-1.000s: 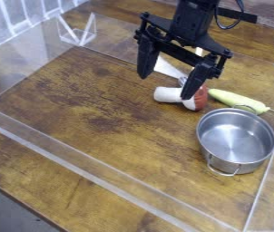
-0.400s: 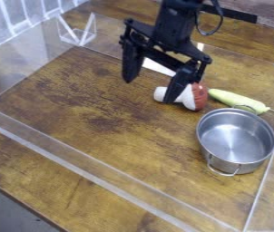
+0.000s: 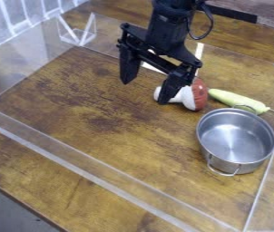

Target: Remove the mushroom from the silver pot and put it on the table

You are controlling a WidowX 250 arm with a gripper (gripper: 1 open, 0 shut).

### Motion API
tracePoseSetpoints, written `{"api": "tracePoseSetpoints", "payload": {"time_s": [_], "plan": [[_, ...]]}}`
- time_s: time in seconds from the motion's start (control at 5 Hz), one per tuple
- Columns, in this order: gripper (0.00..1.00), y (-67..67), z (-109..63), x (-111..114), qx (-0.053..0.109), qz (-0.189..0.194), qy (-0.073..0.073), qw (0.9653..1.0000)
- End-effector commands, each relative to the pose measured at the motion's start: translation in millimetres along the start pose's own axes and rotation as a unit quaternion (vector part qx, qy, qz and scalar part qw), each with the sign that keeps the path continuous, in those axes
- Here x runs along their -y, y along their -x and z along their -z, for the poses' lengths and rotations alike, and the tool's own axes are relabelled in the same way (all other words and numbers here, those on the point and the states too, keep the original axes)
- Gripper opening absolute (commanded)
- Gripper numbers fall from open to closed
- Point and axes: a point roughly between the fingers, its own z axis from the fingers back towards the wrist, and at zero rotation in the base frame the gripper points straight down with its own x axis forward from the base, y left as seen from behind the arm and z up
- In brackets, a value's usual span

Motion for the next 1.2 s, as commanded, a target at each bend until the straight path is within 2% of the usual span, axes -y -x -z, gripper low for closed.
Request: {"api": "tracePoseSetpoints", "payload": {"time_s": [0.0,0.2,0.4,0.6,0.8,1.0], "plan": [[1.00,-15.4,-2.5,-12.3,0.032,0.026,0.005,0.9991],[1.00,-32.2,6.3,-17.0,0.047,0.064,0.005,0.9968],[1.00,-36.5,14.7,-27.8,0.050,0.054,0.005,0.9973],[1.00,-41.0,4.9,-33.1,0.057,0.052,0.003,0.9970],[1.00,-48.8,-9.0,-28.8,0.089,0.078,-0.009,0.9930],[1.00,-54.6,-6.9,-23.4,0.106,0.105,-0.013,0.9888]]}}
